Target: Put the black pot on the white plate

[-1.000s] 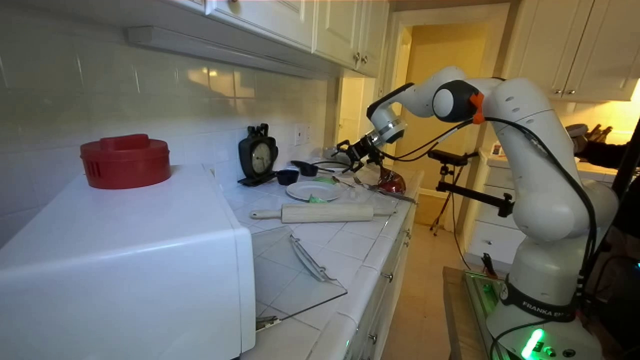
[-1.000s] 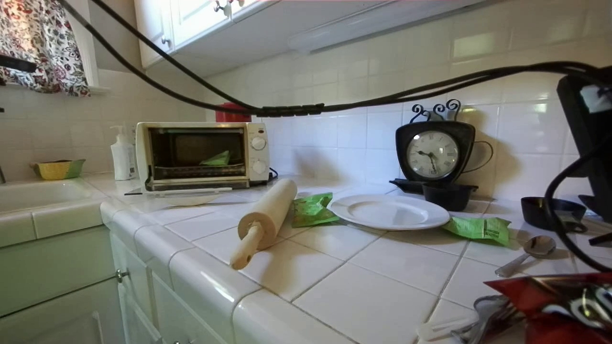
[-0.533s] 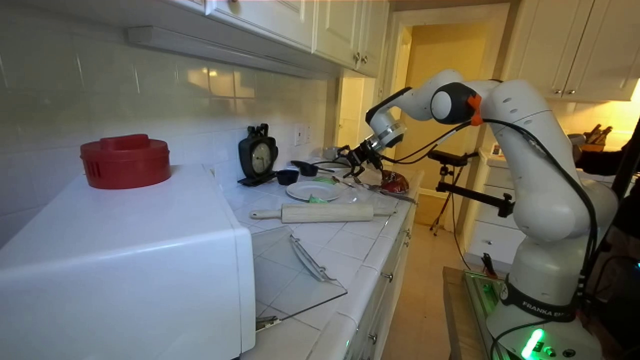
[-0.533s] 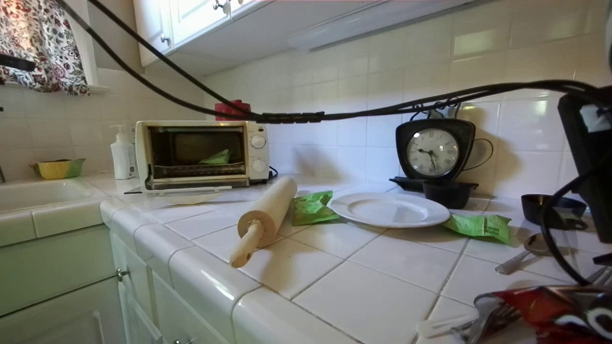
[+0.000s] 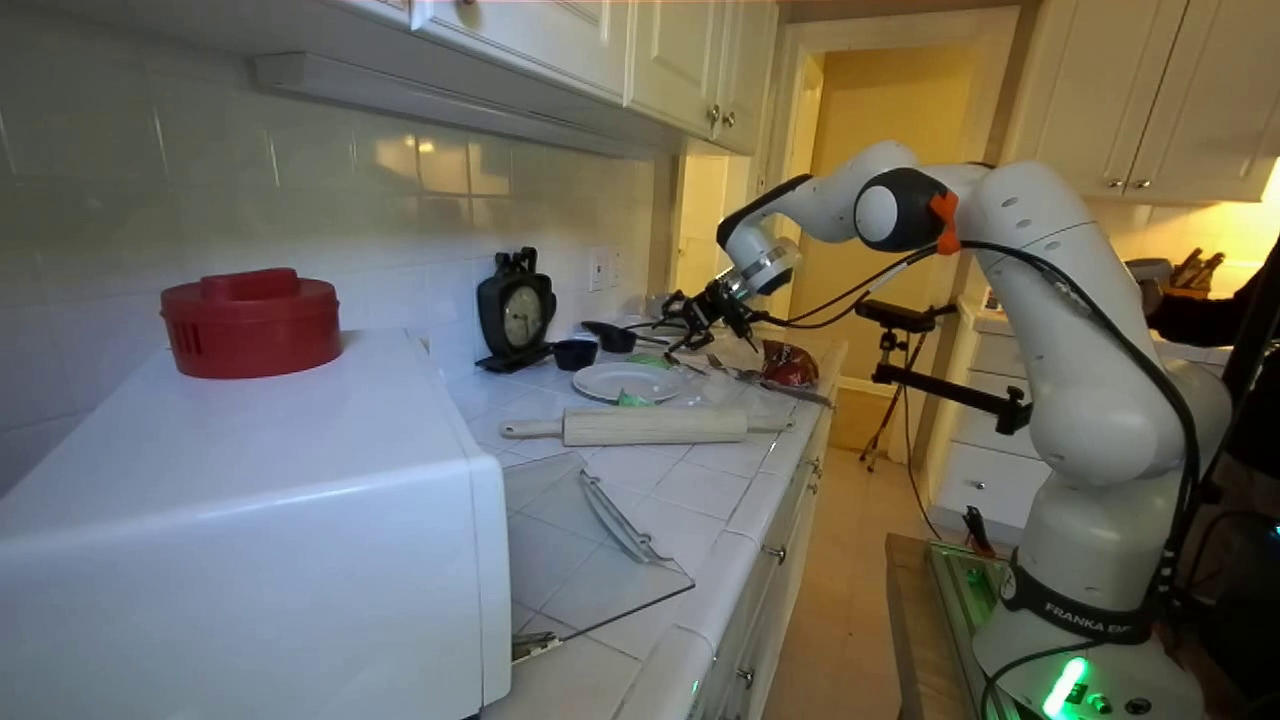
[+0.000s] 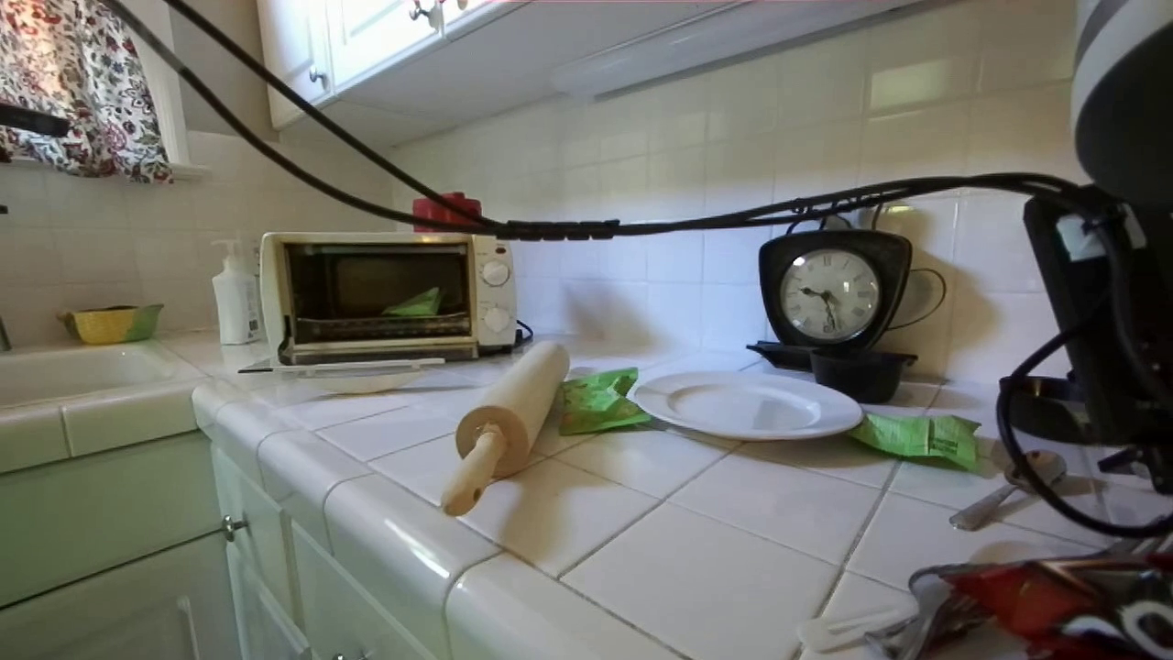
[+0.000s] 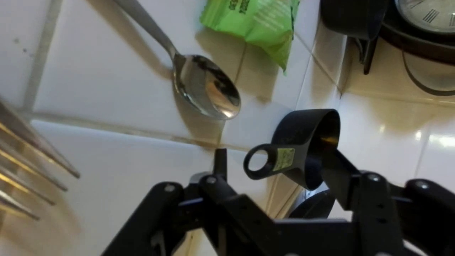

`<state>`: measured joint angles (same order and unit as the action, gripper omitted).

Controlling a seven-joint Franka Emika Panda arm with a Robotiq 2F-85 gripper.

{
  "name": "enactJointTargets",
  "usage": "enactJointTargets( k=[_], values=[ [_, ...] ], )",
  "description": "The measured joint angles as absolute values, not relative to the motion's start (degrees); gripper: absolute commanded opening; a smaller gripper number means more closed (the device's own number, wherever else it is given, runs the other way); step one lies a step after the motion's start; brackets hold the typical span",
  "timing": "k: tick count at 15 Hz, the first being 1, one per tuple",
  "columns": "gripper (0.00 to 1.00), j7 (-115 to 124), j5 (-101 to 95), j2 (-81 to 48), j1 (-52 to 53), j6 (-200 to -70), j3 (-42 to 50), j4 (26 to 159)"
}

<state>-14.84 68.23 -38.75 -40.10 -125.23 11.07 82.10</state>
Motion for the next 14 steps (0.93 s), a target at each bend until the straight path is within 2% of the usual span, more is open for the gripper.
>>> enactJointTargets(
  k=[5, 7, 14],
  values=[
    [0.04, -15.0, 68.2, -38.8, -39.6, -126.3, 11.1, 81.7],
    [0.00, -15.1, 68.2, -38.8, -39.6, -126.3, 11.1, 81.7],
    [0.02, -15.5, 68.3, -38.6, -39.6, -126.3, 11.0, 81.3]
  ],
)
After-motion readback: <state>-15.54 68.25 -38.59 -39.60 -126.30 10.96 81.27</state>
